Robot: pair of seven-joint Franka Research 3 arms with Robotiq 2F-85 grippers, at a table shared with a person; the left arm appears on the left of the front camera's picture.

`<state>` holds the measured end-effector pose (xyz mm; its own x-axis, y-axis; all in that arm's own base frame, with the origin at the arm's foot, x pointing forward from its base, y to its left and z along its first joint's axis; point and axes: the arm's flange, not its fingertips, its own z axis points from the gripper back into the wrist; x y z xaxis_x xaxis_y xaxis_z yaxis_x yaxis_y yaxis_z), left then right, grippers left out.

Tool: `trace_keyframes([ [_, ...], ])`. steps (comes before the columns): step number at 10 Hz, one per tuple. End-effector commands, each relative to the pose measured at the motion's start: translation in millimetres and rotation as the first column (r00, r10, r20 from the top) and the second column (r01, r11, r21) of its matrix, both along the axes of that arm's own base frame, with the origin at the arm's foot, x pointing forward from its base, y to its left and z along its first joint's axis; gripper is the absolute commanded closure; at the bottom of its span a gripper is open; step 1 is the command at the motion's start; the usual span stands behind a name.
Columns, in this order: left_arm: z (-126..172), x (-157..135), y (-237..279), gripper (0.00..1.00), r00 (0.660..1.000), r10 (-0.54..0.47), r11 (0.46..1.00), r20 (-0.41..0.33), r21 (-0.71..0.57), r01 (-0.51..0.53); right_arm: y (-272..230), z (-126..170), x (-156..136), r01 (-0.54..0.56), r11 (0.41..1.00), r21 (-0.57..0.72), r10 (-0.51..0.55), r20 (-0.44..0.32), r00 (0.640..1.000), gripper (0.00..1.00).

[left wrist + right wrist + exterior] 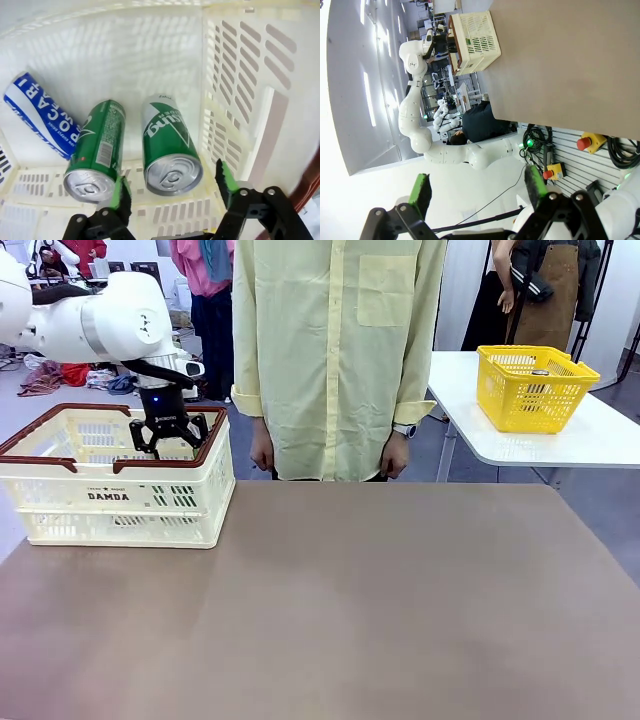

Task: Place the drinks into the Shopping basket.
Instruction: Pick up one drink and place it into the Shopping basket.

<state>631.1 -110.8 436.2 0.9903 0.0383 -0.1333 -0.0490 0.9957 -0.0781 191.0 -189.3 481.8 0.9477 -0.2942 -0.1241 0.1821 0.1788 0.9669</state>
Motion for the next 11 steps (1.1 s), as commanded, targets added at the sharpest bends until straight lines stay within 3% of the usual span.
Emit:
trace_keyframes([
  [1, 6, -3, 3, 0.0, 1.0, 0.008, 0.999, 0.013, 0.036, -0.008, 0, 3, 0, 0.001, 1.0, 0.011, -0.001, 0.011, 1.0, 0.0],
  [3, 11, -7, 4, 0.0, 0.999, 0.002, 1.0, 0.036, 0.031, -0.003, 0, 3, 0, 0.001, 1.0, 0.011, -0.001, 0.011, 1.0, 0.0],
  [6, 67, -39, 13, 0.0, 0.983, -0.039, 0.999, 0.177, -0.029, 0.045, 0, 3, 0, 0.001, 1.0, 0.011, -0.001, 0.011, 1.0, 0.0],
  [9, 161, -109, 31, 0.0, 0.928, -0.084, 0.982, 0.364, -0.129, 0.139, 0, 3, 0, 0.001, 1.0, 0.011, -0.001, 0.011, 1.0, 0.0],
  [10, 178, -135, 43, 0.0, 0.918, -0.106, 0.955, 0.381, -0.219, 0.201, 0, 3, 0, 0.001, 1.0, 0.011, -0.001, 0.011, 1.0, 0.0],
  [11, 185, -161, 61, 0.0, 0.896, -0.124, 0.89, 0.426, -0.351, 0.29, 0, 3, 0, 0.001, 1.0, 0.011, -0.001, 0.011, 1.0, 0.0],
])
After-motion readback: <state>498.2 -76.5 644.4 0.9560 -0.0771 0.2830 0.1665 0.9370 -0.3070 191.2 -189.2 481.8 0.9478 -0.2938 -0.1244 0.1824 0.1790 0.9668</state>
